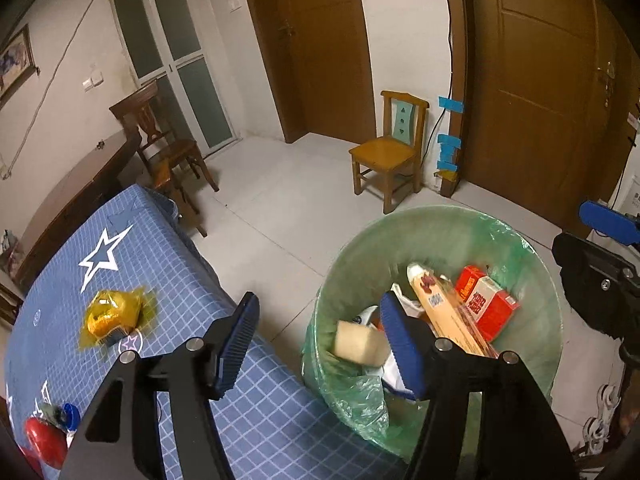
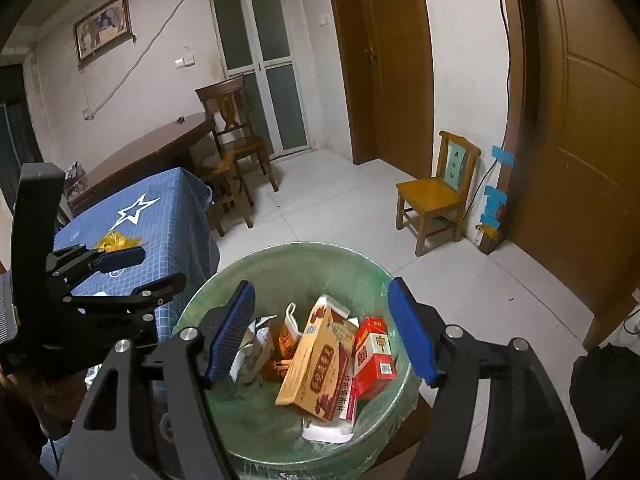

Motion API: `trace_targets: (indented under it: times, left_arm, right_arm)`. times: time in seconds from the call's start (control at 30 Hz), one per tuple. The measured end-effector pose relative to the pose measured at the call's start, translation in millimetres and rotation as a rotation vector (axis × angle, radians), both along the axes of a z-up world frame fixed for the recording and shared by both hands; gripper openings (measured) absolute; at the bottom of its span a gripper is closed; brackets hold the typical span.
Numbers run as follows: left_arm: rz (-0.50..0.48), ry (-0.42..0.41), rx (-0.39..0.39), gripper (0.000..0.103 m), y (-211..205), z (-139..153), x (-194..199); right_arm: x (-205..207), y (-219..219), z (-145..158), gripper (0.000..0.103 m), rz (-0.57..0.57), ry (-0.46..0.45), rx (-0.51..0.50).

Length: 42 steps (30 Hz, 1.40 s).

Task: Collect trash
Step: 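Open both grippers to drop the sponge and box into the bin, then move both tools back to the table near the apple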

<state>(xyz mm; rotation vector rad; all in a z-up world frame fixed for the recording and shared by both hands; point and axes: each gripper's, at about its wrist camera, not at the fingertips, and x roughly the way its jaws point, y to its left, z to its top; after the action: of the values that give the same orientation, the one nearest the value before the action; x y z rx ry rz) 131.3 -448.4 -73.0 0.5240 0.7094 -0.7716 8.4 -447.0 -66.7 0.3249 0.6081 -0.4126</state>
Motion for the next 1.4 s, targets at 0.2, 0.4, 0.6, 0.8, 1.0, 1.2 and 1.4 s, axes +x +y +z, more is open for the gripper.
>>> trace_targets:
  times: [0.2, 0.4, 0.6, 0.8, 1.0, 1.2, 1.4]
  left_arm:
    - [0.004, 0.002, -0.002, 0.064, 5.9, -2.2, 1.0]
    - [0.030, 0.009, -0.018, 0.065, 20.4, -0.4, 2.6]
    - [0.068, 0.035, -0.068, 0.069, 54.0, 12.0, 6.5]
    - [0.096, 0.099, -0.137, 0.072, 122.7, 45.0, 20.1]
    - [0.286, 0.148, -0.170, 0.072, 241.3, 85.4, 84.5]
    - [0.599, 0.083, -0.197, 0.076, 375.6, 110.8, 138.3]
    - [0.700, 0.165, -0.237, 0.077, 457.8, 90.5, 144.8]
  right_arm:
    - [4.3, 11.5, 1.5, 0.066, 0.014, 0.011, -0.029]
    - [7.7, 19.7, 8.7, 0.066, 0.017, -0.004, -0.048]
    - [19.8, 36.0, 13.1, 0.066, 0.067, -0.028, -0.050]
    - [52.3, 73.8, 20.5, 0.066, 0.223, -0.048, -0.057]
    - [114.5, 152.9, 33.0, 0.066, 0.587, -0.044, -0.071]
    - [196.9, 241.8, 35.2, 0.066, 0.918, 0.041, -0.094]
    - [278.1, 327.1, 7.8, 0.066, 1.162, 0.206, -0.133]
